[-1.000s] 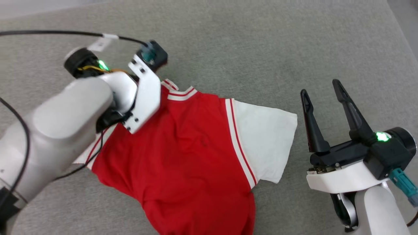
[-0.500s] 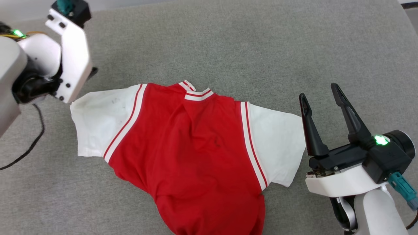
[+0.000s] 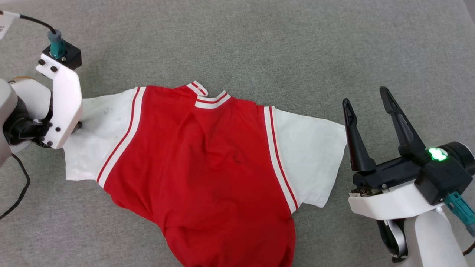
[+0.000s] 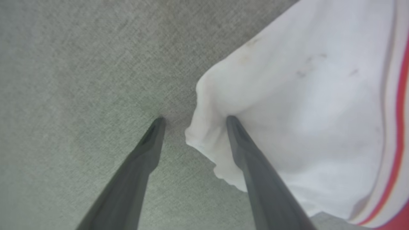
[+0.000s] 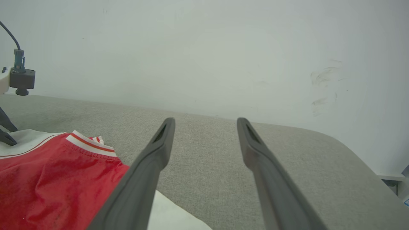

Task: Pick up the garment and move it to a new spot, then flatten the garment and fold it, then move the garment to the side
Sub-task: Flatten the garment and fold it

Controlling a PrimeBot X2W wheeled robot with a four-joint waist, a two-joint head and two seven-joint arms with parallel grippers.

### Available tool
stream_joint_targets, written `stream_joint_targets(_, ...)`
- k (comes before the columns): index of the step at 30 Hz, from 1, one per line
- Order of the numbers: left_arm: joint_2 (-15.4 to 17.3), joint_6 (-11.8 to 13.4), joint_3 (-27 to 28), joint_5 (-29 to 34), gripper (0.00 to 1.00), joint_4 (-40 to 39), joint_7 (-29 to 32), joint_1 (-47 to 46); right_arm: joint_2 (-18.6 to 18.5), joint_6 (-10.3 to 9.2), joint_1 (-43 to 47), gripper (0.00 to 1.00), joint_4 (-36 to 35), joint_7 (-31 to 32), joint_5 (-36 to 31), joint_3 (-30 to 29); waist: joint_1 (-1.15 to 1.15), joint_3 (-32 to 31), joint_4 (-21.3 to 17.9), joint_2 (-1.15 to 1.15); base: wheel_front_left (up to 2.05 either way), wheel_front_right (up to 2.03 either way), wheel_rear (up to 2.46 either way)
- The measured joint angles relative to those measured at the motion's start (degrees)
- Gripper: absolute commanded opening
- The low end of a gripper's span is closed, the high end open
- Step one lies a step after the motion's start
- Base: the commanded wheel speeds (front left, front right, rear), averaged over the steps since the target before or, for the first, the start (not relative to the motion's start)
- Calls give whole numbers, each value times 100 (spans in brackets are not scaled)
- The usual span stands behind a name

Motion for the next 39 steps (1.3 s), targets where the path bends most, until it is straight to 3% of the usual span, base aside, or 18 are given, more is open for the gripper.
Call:
stream_joint_targets(1,-8,8,19,-16,100,40,-37,30,0,0,-7,100,1,0,0,0,0,22,-16,0,0,0,0)
stream_joint_targets(2,-14,8,35,-32,89,73,-77,58,1,0,-19,100,7,0,-1,4,0,37,-26,0,0,0,0)
stream_joint_targets(3,-23,8,46,-40,0,93,-110,85,2,0,-31,100,9,0,-1,2,0,43,-32,0,0,0,0)
stream_joint_targets(8,-167,13,60,-93,0,111,-387,178,-80,1,-105,100,25,0,-62,-164,0,-58,48,0,0,0,0)
stream_joint_targets(12,-236,13,88,-143,0,65,-647,229,-367,0,-329,100,-12,0,-111,-383,0,-238,181,0,0,0,0)
stream_joint_targets(16,-172,-1,66,-63,0,-253,-851,242,-831,0,-671,100,41,-1,-119,-466,0,-468,329,0,0,0,0)
stream_joint_targets(21,22,-2,48,-4,0,-847,-1062,285,-1705,0,-1199,100,359,250,9,-144,0,-724,538,0,0,0,0)
stream_joint_targets(25,169,-1,37,35,0,-1262,-1154,377,-2462,1,-1621,100,512,1641,630,587,0,-861,704,0,0,0,0)
stream_joint_targets(33,203,143,36,138,0,-1753,-1215,437,-4036,1,-2533,100,272,4803,2818,2331,0,-851,929,0,0,0,0)
stream_joint_targets(37,179,178,38,191,0,-1855,-1220,408,-4497,1,-2821,100,291,6048,3734,3063,0,-757,1007,0,0,0,0)
stream_joint_targets(38,148,185,55,234,0,-1902,-1236,327,-4622,1,-3023,100,465,6600,4163,3395,0,-664,1062,0,0,0,0)
stream_joint_targets(39,136,185,60,246,0,-1915,-1238,308,-4619,0,-3058,100,567,6717,4275,3468,0,-630,1082,0,0,0,0)
